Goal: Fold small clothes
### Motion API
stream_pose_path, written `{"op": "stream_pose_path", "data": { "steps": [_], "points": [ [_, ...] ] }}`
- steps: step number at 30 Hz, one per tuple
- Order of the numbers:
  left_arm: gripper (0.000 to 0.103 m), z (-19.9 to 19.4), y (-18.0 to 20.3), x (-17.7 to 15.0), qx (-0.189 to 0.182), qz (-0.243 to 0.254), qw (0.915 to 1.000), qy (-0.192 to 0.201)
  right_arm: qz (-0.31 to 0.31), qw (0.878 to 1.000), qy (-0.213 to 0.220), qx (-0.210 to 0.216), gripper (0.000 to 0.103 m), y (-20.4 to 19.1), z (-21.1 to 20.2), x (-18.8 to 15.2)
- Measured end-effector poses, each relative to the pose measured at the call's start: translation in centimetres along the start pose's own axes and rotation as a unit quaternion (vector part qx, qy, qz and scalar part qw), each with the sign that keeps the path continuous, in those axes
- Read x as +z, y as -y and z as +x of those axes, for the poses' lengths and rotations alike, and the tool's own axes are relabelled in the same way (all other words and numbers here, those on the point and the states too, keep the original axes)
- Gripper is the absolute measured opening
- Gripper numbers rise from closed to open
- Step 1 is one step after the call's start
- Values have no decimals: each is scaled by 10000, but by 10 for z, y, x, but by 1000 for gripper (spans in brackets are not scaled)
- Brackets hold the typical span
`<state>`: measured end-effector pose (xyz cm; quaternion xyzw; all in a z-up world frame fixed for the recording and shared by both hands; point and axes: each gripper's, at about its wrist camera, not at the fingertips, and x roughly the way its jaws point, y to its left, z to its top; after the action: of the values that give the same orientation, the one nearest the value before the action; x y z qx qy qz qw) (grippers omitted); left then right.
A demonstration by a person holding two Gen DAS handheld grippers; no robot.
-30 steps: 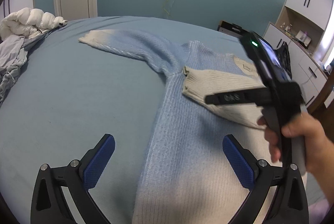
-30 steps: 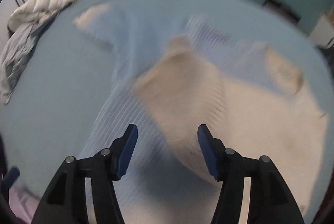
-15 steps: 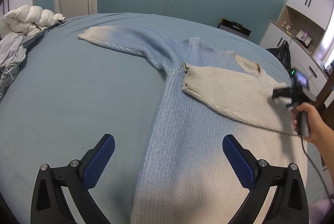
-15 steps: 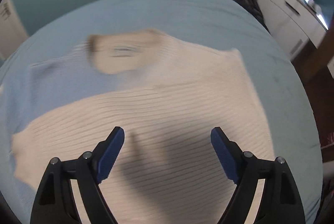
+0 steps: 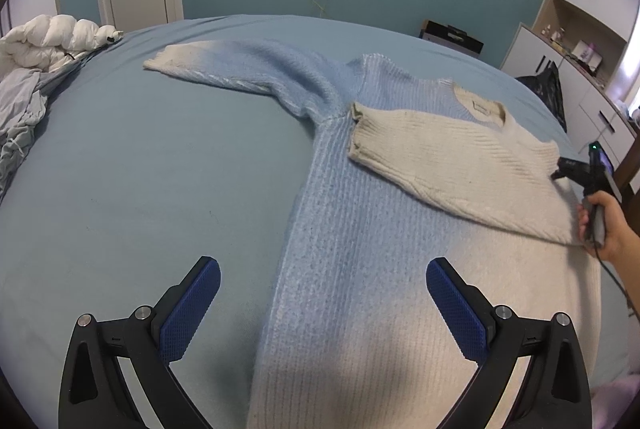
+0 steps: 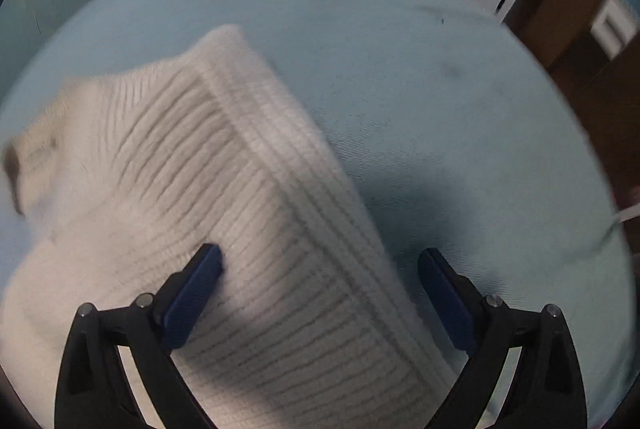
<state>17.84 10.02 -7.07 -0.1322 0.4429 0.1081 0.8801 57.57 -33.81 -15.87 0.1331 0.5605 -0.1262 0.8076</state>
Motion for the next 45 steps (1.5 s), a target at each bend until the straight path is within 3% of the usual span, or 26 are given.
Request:
{"op": "stream_pose_path", "data": {
  "steps": [2,3,4,6,8,10,14,16,18,20,21,23,25,26,28,30,32,33,35,37,39,42,45],
  "points": [
    [103,0,0,-2,6,28,10000,-7,80,9995,-86,309,100,15,2,8],
    [103,1,0,-3,15,47,10000,-21,-37,9994,81,327,90,18,-2,10],
    [103,2,1,-3,13,55,10000,-53,-260,9984,313,386,63,22,-9,14],
    [103,3,2,-3,-62,34,9999,-86,-607,9950,401,691,34,17,-12,19],
    [103,5,5,-4,-50,75,9999,-100,-960,9924,483,601,27,13,-12,23],
    [103,7,7,-5,36,167,9998,-116,-1225,9883,752,505,12,14,-16,26],
    [103,11,9,-6,63,212,9996,-177,-461,9913,1215,225,7,36,-16,43],
    [103,10,10,-5,58,217,9996,-168,-80,9941,1058,217,7,55,-5,51],
    [103,11,12,-5,76,235,9996,-156,-245,9964,793,192,10,57,12,63],
    [103,12,14,-5,47,250,9995,-168,-384,9954,879,52,38,62,1,77],
    [103,12,15,-5,23,258,9995,-182,-241,9958,884,64,57,66,-7,81],
    [103,14,18,-6,2,305,9993,-217,283,9885,1253,797,58,84,-24,93],
    [103,15,21,-6,10,384,9990,-236,617,9812,1439,1126,72,89,-32,103],
    [103,16,22,-7,28,405,9989,-242,624,9849,1307,946,73,81,-27,110],
    [103,17,21,-6,40,399,9989,-249,253,9969,741,109,73,64,-3,123],
    [103,19,20,-5,54,352,9990,-261,-110,9988,452,-167,72,50,18,119],
    [103,20,19,-5,62,307,9991,-285,-86,9958,796,-440,84,53,19,117],
    [103,20,17,-4,49,270,9992,-298,29,9954,758,-593,91,57,17,122],
    [103,19,16,-4,27,228,9993,-288,335,9950,728,-591,91,72,5,123],
    [103,18,15,-3,14,207,9994,-276,857,9881,1235,-320,91,78,-24,113],
    [103,17,15,-2,-10,169,9995,-266,916,9845,1451,360,91,79,-42,89],
    [103,15,15,-2,6,178,9995,-246,236,9894,1155,844,91,56,-56,58],
    [103,13,14,-4,108,232,9995,-187,-584,9818,1108,1425,91,-2,-69,13]
  ]
}}
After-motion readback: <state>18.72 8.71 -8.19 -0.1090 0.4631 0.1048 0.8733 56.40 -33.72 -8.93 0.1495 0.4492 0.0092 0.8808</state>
